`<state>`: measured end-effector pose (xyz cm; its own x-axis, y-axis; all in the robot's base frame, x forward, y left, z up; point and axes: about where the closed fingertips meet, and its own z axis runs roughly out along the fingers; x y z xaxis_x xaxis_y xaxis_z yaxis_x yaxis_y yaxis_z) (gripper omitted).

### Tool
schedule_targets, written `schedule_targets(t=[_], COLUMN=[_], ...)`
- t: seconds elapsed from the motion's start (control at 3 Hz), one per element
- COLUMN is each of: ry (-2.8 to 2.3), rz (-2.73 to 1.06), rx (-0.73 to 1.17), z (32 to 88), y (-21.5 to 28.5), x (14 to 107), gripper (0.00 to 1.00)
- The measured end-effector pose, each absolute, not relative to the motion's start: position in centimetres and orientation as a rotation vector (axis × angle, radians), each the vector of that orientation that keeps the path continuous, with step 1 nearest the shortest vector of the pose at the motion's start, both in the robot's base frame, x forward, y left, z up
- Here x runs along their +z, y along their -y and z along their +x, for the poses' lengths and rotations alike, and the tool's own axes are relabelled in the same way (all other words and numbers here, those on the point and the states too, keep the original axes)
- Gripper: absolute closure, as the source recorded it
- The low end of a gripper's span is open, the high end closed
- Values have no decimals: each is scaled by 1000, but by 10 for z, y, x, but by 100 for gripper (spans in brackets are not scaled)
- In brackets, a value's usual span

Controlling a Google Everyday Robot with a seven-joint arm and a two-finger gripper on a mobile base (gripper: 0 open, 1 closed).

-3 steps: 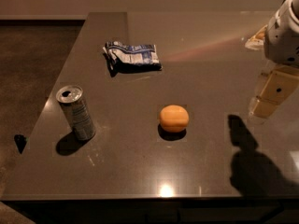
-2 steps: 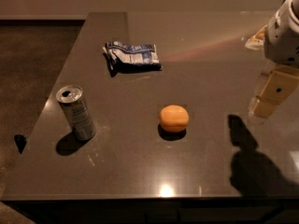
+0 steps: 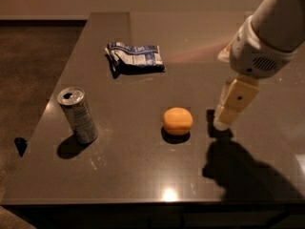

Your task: Move orange near blue chip bag

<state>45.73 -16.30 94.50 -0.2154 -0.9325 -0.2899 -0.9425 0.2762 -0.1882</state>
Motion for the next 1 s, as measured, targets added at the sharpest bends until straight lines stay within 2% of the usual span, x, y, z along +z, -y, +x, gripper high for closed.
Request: schedule_targets(t=[0.33,1.0], ry=[-2165,-2106], rz=[-1739,-1841], rx=[146,269], z=[466,461], y=[123,76], x=[925,882], gripper=[0,0])
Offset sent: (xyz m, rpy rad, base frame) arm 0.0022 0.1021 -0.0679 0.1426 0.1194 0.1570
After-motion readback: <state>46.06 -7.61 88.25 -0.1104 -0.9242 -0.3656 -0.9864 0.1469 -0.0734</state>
